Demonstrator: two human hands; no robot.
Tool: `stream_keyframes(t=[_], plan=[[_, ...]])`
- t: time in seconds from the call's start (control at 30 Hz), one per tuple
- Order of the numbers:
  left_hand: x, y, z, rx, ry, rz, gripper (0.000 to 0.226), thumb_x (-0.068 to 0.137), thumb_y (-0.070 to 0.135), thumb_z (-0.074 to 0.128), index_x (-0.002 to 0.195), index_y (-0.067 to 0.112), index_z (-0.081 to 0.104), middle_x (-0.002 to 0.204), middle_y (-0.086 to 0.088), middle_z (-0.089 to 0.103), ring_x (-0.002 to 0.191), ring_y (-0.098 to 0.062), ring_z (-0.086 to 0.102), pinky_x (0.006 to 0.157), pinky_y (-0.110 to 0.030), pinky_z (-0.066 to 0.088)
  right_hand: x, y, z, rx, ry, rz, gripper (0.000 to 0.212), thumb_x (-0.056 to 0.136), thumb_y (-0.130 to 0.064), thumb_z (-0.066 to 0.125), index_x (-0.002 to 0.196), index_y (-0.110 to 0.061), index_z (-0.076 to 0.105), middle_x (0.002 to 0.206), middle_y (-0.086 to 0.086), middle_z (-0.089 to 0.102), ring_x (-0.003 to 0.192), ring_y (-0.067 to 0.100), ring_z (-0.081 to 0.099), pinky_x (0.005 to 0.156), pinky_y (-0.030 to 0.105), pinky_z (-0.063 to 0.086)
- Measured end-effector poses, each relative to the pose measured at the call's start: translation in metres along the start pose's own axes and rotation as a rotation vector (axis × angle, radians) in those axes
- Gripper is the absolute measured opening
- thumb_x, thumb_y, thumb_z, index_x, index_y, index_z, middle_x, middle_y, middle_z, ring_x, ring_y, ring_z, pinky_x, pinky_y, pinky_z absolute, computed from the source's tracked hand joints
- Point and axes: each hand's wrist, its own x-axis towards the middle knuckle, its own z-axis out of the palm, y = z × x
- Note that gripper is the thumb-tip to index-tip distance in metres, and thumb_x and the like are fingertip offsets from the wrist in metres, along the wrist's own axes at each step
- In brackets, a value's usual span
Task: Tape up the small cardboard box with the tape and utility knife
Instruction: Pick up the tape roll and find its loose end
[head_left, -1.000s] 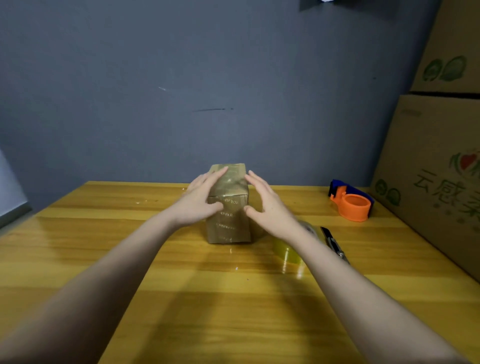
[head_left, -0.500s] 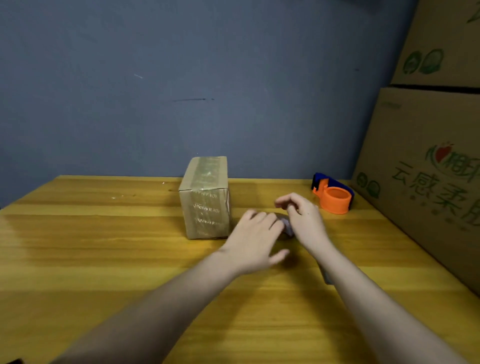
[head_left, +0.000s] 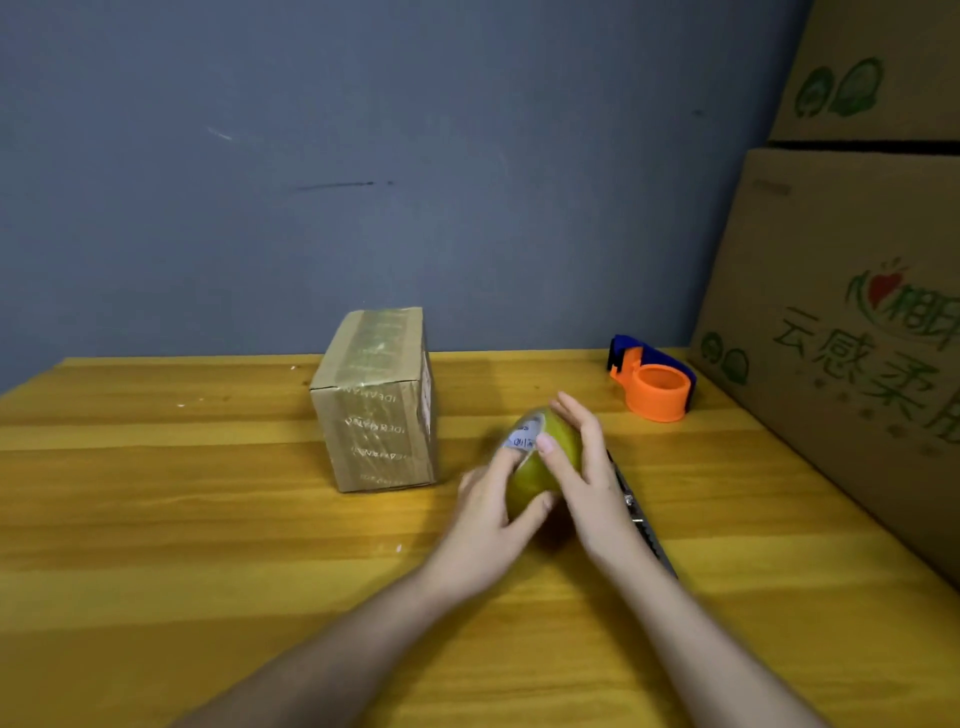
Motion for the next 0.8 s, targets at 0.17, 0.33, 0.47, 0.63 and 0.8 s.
stream_keyframes(t=[0.17, 0.33, 0.47, 0.63, 0.8], plan=[[-0.009, 0.002, -0.010, -0.337, 0.030, 0.015, 0.030, 0.080, 0.043, 0.056, 0.100, 0.021, 0.050, 0.085, 0.018, 0.055, 0.075, 0.001, 0.049, 0.070, -0.017, 0.041, -0.003, -0.008, 0.001, 0.224, -0.130, 0.070, 0.079, 0.065, -0.055, 0.064, 0.137, -0.038, 0.037, 0.133, -0.006, 0.051, 0.114, 0.000, 0.055, 0.092, 0.016, 0.047], [-0.004, 0.003, -0.019, -0.499, 0.073, -0.066, 0.004, 0.088, 0.020, 0.054, 0.085, 0.022, 0.052, 0.073, 0.022, 0.050, 0.066, 0.006, 0.049, 0.066, -0.009, 0.039, -0.007, -0.012, 0.004, 0.156, -0.097, -0.049, 0.072, 0.068, -0.048, 0.067, 0.134, -0.032, 0.043, 0.129, -0.008, 0.053, 0.113, -0.005, 0.053, 0.087, 0.008, 0.042], [-0.004, 0.006, -0.022, -0.634, 0.068, -0.181, 0.030, 0.094, 0.002, 0.043, 0.087, 0.026, 0.059, 0.075, 0.027, 0.067, 0.074, 0.019, 0.058, 0.070, 0.000, 0.041, -0.008, -0.007, 0.007, -0.163, -0.096, -0.213, 0.077, 0.066, -0.057, 0.068, 0.134, -0.038, 0.039, 0.136, -0.010, 0.042, 0.126, -0.008, 0.038, 0.099, 0.005, 0.030], [0.004, 0.004, -0.024, -0.753, 0.043, -0.185, 0.033, 0.079, 0.022, 0.035, 0.088, 0.016, 0.067, 0.061, -0.008, 0.063, 0.059, -0.018, 0.058, 0.058, -0.025, 0.048, -0.008, -0.005, 0.008, -0.369, -0.143, -0.337, 0.088, 0.063, -0.062, 0.073, 0.139, -0.047, 0.031, 0.146, -0.018, 0.029, 0.136, -0.003, 0.031, 0.106, 0.010, 0.027], [0.006, 0.005, -0.024, -0.824, 0.000, -0.202, 0.040, 0.077, 0.025, 0.032, 0.072, 0.031, 0.071, 0.053, -0.002, 0.061, 0.053, -0.014, 0.058, 0.058, -0.025, 0.048, -0.009, -0.007, 0.007, -0.438, -0.149, -0.359, 0.092, 0.064, -0.061, 0.073, 0.141, -0.051, 0.023, 0.150, -0.022, 0.022, 0.139, -0.001, 0.025, 0.106, 0.016, 0.025]])
